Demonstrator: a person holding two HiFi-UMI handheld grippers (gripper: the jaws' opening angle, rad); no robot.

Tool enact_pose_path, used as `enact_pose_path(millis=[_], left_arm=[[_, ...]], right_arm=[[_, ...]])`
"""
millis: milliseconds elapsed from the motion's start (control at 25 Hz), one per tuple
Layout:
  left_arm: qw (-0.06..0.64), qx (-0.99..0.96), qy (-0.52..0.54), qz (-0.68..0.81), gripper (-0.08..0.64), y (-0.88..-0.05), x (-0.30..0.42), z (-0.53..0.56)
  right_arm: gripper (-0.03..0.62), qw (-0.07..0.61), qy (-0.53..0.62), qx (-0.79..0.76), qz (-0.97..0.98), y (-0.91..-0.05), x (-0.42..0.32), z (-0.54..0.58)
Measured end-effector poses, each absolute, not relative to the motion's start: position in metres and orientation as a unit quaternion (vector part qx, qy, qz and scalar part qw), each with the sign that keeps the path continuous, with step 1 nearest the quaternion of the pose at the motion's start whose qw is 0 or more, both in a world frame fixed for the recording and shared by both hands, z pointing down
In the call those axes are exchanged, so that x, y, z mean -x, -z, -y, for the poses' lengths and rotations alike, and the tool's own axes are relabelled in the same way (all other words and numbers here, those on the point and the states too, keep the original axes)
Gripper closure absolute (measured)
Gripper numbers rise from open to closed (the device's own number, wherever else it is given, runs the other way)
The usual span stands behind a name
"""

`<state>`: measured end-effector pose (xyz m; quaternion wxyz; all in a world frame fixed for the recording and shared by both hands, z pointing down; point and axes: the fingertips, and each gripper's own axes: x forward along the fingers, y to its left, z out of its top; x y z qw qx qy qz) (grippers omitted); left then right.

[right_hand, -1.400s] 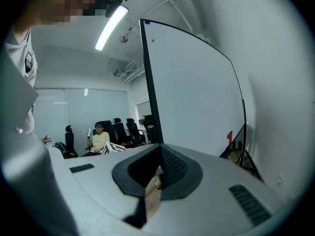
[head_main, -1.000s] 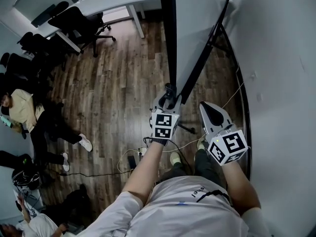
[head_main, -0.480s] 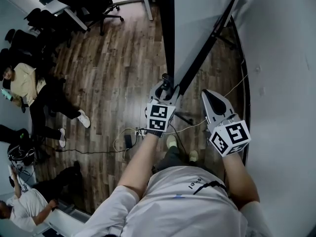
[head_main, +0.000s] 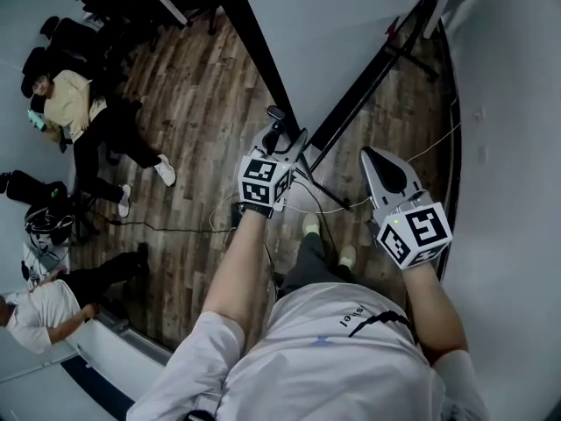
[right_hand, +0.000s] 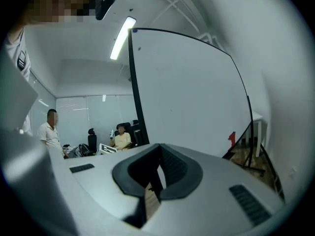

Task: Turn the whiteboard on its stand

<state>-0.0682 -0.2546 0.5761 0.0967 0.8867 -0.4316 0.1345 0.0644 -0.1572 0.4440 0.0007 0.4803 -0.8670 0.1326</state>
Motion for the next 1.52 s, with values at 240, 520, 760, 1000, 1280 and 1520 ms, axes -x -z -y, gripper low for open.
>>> enact_pose_path(millis=[240, 520, 760, 1000, 1280, 1520], left_arm=[[0.102, -0.883, -0.136, 0.438, 0.365, -0.569, 0.09, 0.235], [0.114, -0.878, -0.133, 0.445, 0.364, -0.574, 0.097, 0.207], [0.123, -0.881, -0.122, 0.439, 0.364, -0.572, 0.094, 0.201], [0.131, -0.885, -0.1, 0.436, 0.36, -0.557, 0.105, 0.181], [0.157, -0.878, -0.069, 0.446, 0.362, -0.531, 0.117, 0.153], [0.167, -0.886, -0.039, 0.432, 0.368, -0.497, 0.109, 0.126]], right_arm=[[0.58, 0.001, -0.14, -0.46, 0.877, -0.443, -0.059, 0.127], [0.58, -0.006, -0.139, -0.453, 0.881, -0.433, -0.052, 0.114], [0.58, -0.002, -0.133, -0.464, 0.876, -0.43, -0.035, 0.114], [0.58, 0.009, -0.135, -0.47, 0.872, -0.435, -0.016, 0.105], [0.58, 0.025, -0.14, -0.456, 0.878, -0.443, 0.004, 0.101], [0.58, 0.026, -0.14, -0.449, 0.882, -0.445, 0.012, 0.098]])
